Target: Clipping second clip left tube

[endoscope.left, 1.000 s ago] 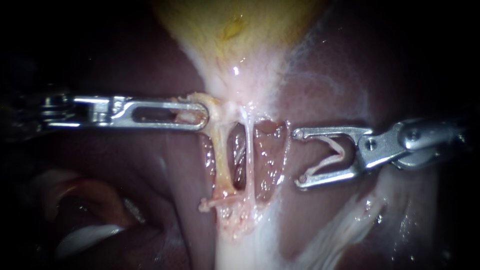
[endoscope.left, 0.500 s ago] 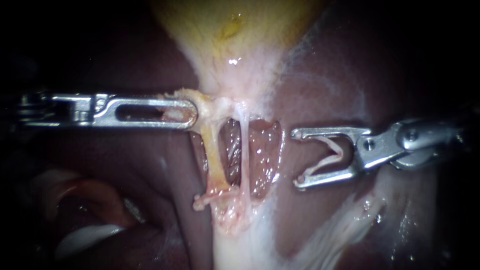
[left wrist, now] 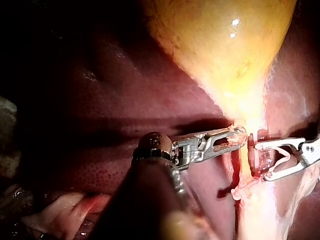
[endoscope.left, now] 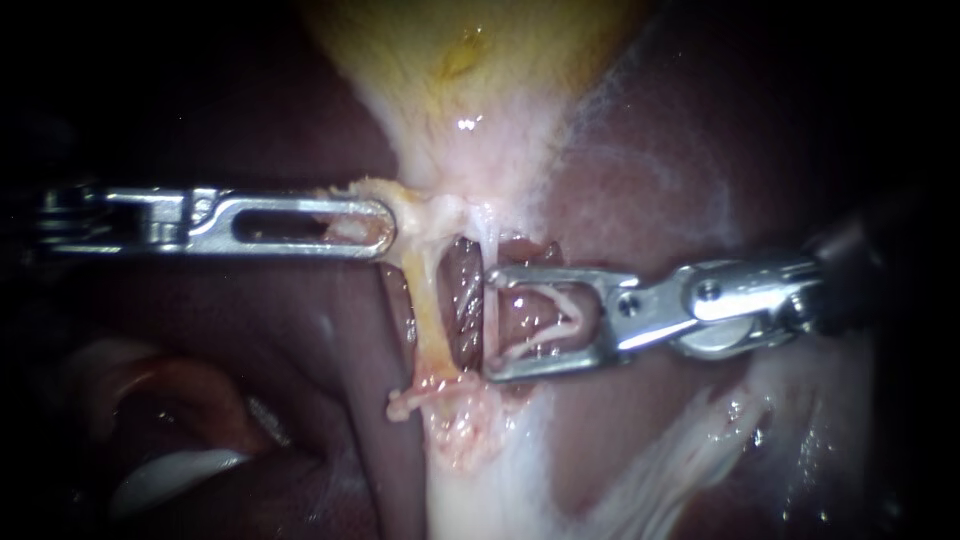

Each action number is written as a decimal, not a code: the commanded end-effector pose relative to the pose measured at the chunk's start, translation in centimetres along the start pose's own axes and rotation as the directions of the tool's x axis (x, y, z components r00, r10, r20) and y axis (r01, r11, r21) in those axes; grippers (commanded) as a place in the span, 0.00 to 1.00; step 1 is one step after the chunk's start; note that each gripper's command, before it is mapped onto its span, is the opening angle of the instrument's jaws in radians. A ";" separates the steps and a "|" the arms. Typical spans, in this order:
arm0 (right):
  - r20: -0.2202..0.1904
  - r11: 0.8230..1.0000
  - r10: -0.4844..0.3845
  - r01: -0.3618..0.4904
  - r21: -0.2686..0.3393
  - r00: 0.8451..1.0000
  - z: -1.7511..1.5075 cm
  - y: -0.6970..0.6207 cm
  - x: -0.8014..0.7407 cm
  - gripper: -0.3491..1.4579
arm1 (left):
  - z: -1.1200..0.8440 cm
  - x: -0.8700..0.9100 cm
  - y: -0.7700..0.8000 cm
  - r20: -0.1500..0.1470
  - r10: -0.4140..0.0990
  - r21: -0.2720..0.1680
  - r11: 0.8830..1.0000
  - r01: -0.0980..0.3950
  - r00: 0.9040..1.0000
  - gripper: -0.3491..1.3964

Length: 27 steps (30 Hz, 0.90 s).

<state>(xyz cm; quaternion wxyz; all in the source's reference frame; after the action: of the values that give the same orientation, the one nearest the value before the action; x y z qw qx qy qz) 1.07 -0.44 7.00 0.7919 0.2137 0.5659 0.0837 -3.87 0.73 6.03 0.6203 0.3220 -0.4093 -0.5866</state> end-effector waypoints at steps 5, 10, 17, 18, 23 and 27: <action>-0.001 0.999 0.025 -0.025 0.020 1.000 0.21 -0.03 -0.10 0.47 | 0.02 0.01 -0.01 0.002 0.000 -0.002 1.000 0.000 1.000 0.00; -0.002 0.998 0.046 -0.045 0.043 0.999 0.39 -0.06 -0.17 0.46 | 0.03 0.01 -0.01 0.002 -0.001 -0.002 1.000 0.001 1.000 0.00; -0.019 0.988 0.117 -0.115 0.103 0.993 0.51 -0.08 -0.21 0.46 | 0.04 0.00 -0.01 0.002 -0.001 -0.002 1.000 0.001 1.000 0.00; -0.027 0.986 0.131 -0.128 0.112 0.991 0.53 -0.08 -0.21 0.45 | 0.04 0.00 -0.02 0.003 -0.001 -0.003 1.000 0.001 1.000 0.00; -0.061 0.973 0.189 -0.178 0.147 0.980 0.63 -0.07 -0.21 0.45 | 0.06 0.00 -0.02 0.003 -0.001 -0.003 1.000 0.001 1.000 0.00; -0.057 0.966 0.215 -0.203 0.161 0.975 0.71 -0.07 -0.23 0.44 | 0.07 0.00 -0.02 0.004 -0.001 -0.003 1.000 0.001 1.000 0.00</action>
<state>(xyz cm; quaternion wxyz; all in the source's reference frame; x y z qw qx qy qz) 1.66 -0.78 7.38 0.7376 0.3306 0.5738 0.1320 -3.95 0.73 6.05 0.6196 0.3201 -0.4093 -0.5883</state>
